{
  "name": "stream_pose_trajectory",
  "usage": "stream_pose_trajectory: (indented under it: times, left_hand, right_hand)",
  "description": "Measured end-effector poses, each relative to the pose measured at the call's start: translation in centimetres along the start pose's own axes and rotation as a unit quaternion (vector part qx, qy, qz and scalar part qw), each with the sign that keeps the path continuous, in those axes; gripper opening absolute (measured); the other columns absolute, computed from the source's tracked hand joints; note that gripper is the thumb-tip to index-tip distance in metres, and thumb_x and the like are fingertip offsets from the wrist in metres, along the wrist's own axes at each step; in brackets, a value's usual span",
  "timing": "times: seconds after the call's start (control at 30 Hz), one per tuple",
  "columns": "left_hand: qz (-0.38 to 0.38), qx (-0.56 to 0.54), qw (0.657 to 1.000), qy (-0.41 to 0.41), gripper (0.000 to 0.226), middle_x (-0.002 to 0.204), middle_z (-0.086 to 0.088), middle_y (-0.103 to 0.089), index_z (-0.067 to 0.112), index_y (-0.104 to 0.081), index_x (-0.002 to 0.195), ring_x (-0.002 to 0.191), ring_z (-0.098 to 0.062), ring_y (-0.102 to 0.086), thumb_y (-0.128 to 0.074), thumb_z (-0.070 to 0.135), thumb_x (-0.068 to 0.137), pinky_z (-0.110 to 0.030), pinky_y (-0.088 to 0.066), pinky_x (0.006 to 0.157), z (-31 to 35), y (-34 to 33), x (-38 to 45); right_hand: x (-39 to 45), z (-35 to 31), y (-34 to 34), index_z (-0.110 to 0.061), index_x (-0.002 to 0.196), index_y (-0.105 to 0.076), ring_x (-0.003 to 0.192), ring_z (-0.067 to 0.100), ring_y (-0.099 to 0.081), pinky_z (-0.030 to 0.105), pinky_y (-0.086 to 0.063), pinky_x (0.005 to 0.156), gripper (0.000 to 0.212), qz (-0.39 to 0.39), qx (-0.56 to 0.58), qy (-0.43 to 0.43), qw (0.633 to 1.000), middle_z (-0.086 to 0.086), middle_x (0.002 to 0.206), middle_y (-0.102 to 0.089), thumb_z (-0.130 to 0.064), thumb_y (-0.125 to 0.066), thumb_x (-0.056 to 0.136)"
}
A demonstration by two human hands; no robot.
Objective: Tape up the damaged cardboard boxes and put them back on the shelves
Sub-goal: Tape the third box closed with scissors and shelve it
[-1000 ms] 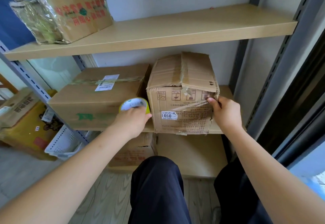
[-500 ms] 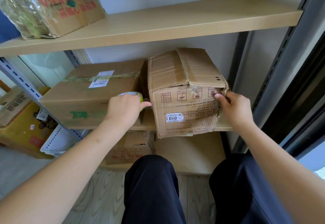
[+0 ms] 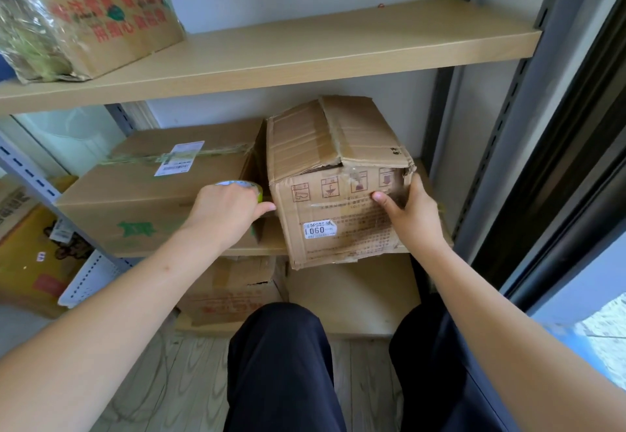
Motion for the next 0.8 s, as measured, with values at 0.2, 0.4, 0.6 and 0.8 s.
stream_pose_trajectory:
  times: [0.2,0.4,0.6,0.8]
  left_hand:
    - [0.006,-0.038,0.999,0.014,0.05,0.071,0.004,-0.049,0.021,-0.054,0.094,0.061,-0.018,-0.05,-0.026,0.062,0.099,-0.028,-0.031,0.045,0.1,-0.4,0.4]
    - [0.008,-0.054,0.998,0.036,0.044,0.073,0.002,-0.05,0.021,-0.041,0.088,0.06,-0.019,-0.048,-0.025,0.061,0.1,-0.028,-0.029,0.045,-0.1,-0.1,0.4]
    - [0.033,-0.046,0.998,0.025,0.053,0.076,0.0,-0.06,0.018,-0.06,0.104,0.059,-0.02,-0.052,-0.027,0.059,0.101,-0.028,-0.017,0.041,0.2,-0.7,-0.2]
    - [0.017,-0.054,0.998,0.009,0.055,0.08,0.0,-0.064,0.017,-0.06,0.115,0.067,-0.02,-0.062,-0.026,0.058,0.102,-0.028,-0.02,0.042,-0.3,-0.9,-0.8]
  right_hand:
    - [-1.2,7.8,3.2,-0.017,0.121,-0.058,0.09,0.018,-0.064,0.032,-0.052,0.079,0.036,0.073,-0.099,-0.073,0.99,0.004,0.104,-0.067,-0.039,-0.033,0.105]
    - [3.3,10.9,0.6,-0.017,0.134,-0.044,0.1,0.026,-0.055,0.039,-0.048,0.09,0.032,-0.056,-0.314,-0.154,0.935,0.012,0.13,-0.05,-0.017,-0.036,0.102]
    - [5.0,11.1,-0.3,-0.001,0.124,-0.053,0.104,0.028,-0.057,0.034,-0.05,0.086,0.029,-0.027,-0.387,-0.178,0.904,0.017,0.12,-0.053,-0.007,-0.053,0.095]
    - [6.6,11.4,-0.4,0.006,0.116,-0.062,0.112,0.04,-0.058,0.04,-0.047,0.089,0.026,-0.055,-0.315,-0.196,0.927,0.026,0.118,-0.061,-0.004,-0.051,0.094]
Point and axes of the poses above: each hand's wrist, its own x-axis towards the middle knuckle, its own y-axis out of the back of the hand, z = x × y, the point moved 5 cm from there along x, towards the middle knuckle
